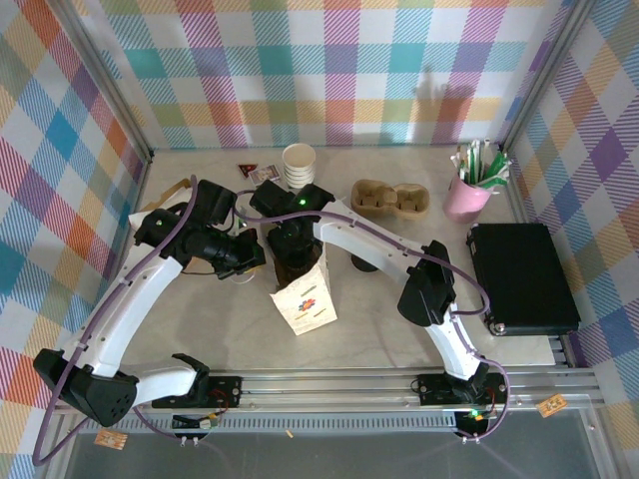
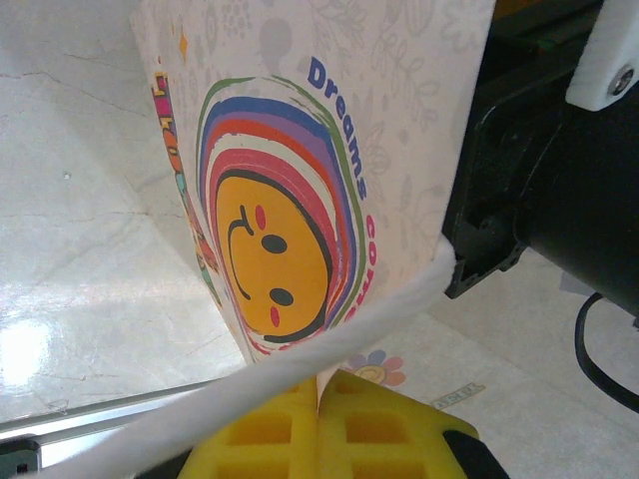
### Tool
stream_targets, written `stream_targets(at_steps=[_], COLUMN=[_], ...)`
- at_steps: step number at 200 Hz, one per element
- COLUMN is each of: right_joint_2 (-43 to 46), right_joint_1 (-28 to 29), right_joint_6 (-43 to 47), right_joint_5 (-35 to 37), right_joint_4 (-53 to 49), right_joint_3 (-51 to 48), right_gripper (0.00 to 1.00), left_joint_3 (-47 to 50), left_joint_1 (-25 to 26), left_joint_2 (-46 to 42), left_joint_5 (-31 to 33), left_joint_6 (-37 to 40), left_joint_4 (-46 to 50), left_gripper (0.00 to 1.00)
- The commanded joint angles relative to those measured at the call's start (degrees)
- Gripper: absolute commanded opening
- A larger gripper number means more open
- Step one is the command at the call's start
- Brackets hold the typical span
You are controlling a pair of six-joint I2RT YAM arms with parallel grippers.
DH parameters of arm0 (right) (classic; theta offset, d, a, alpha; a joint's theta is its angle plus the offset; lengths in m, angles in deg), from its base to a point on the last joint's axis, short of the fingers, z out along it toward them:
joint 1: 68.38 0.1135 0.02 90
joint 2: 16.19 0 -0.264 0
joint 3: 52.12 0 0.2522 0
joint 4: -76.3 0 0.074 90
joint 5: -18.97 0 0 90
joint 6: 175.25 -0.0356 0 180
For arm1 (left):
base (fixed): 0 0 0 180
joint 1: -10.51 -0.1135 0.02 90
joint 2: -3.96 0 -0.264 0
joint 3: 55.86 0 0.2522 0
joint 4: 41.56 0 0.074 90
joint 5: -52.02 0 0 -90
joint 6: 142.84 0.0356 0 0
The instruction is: Pack the takeout coffee
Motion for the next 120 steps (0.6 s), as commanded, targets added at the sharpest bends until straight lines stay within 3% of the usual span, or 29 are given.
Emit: stream_targets(at_steps=[1,120], right_joint_2=[-0.7,-1.6], right_joint_1=[-0.2,-0.2], right_joint_6=[0.6,2.1], right_joint_5=[-2.2,-2.2], right_joint_4=[-0.1,-2.8], right_joint_3=[-0.9,-3.7], right_gripper=[0.35,0.35], left_joint_3=[-0.7,-2.7], left_joint_1=[-0.2,-0.3], left_joint_2=[0.9,1.5], left_joint_5=[-0.7,1.0], left_joint_6=[1.3,2.2], left_joint_4=[2.5,4.1], left_gripper=[0.00,0.00])
